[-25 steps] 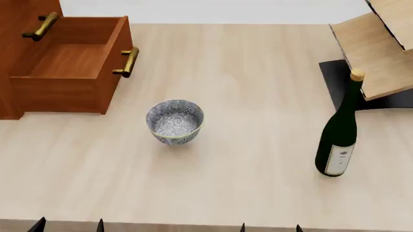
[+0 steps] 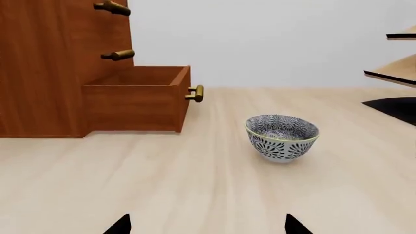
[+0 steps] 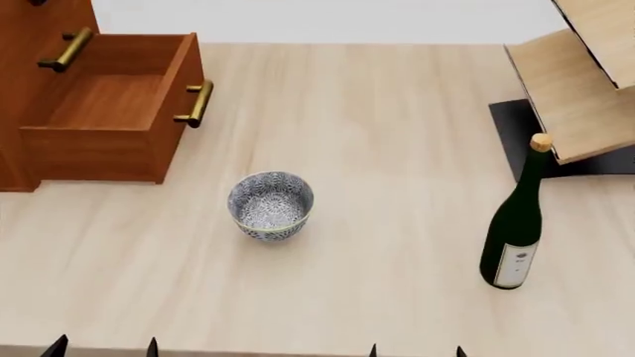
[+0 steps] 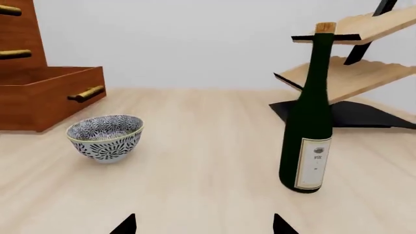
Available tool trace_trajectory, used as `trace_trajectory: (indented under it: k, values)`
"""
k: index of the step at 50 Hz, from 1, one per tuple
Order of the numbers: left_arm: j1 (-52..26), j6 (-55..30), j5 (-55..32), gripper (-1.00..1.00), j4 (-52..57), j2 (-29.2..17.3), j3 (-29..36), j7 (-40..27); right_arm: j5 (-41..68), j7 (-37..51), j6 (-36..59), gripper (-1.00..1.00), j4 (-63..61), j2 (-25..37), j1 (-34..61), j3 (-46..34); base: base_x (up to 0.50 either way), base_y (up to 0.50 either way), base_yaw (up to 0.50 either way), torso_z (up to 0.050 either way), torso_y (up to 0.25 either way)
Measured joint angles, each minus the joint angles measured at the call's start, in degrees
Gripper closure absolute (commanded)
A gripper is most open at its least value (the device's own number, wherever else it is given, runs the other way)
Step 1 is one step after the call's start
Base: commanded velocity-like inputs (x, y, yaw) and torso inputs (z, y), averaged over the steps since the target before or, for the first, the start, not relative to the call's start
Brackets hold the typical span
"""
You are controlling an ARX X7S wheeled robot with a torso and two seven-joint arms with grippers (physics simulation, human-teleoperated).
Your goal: Put the wine bottle in the bottom drawer of the cabinet.
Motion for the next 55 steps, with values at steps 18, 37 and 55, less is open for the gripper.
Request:
trace_trajectory:
  k: [18,37,55]
  values:
    - [-0.10,0.88,-1.19,-1.00,-0.93,-1.45,1.96,-1.87,0.94,1.93,-1.54,-1.00,0.27,1.64,-0.31,-1.87,0.00,0.00,0.00,0.050,0.000]
    - [-0.55,2.24,-2.23,-1.00,-1.95,-2.73,3.69,-3.05,1.48,3.68,-2.59,-1.00,1.26,2.90,0.16,-3.45,0.00,0.00,0.00,0.045,0.000]
    - [-0.87,2.96,-3.25,-1.00,-2.66,-3.67,5.00,-3.98,1.64,5.06,-3.24,-1.00,1.29,4.01,0.16,-4.85,0.00,0.34,0.00,0.000,0.000]
